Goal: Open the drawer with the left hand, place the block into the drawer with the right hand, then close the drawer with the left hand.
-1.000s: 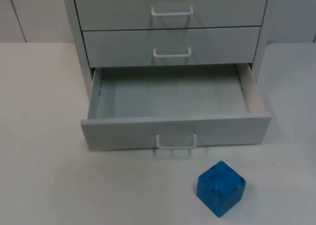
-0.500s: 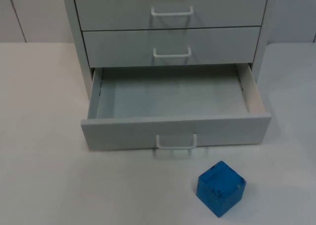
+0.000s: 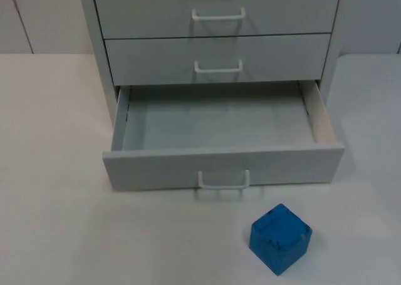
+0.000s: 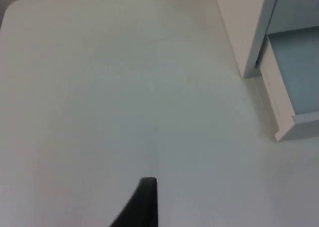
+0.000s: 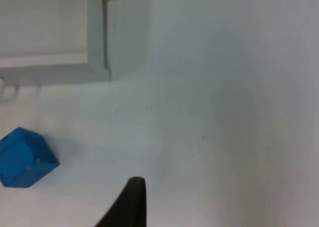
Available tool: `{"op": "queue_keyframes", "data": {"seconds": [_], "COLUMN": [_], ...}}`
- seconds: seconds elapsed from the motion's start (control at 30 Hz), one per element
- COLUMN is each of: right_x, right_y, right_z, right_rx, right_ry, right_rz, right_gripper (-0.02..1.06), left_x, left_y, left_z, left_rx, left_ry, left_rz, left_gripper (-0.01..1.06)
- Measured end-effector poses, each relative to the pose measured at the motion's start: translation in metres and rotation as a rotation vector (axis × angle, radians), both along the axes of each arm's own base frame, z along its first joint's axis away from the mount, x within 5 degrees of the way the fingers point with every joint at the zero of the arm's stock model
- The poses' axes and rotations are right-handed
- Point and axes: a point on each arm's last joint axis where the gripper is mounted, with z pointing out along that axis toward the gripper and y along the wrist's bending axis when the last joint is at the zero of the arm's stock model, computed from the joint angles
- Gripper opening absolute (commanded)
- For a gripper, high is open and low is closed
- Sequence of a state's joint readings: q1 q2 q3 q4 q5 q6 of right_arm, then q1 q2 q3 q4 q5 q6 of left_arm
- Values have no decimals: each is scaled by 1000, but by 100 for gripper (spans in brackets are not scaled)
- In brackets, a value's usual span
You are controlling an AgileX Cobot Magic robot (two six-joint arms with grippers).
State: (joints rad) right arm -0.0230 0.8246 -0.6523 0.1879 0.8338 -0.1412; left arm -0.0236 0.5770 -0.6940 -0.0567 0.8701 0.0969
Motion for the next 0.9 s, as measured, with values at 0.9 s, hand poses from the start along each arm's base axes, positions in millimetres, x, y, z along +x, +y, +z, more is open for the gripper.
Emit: {"op": "queue_keyframes", "data": {"seconds": [0.9], "right_x": [-29], "right_y": [96], "right_z": [-15], "right_rx": [-100], "right_ry": [80], "right_rz": [436], "right_gripper": [99], "left_x": [-83], "left_y": [-9], "left_z": [1], "left_rx": [-48], "left_ry": [-95], "left_rz": [-116], "left_gripper": [105]}}
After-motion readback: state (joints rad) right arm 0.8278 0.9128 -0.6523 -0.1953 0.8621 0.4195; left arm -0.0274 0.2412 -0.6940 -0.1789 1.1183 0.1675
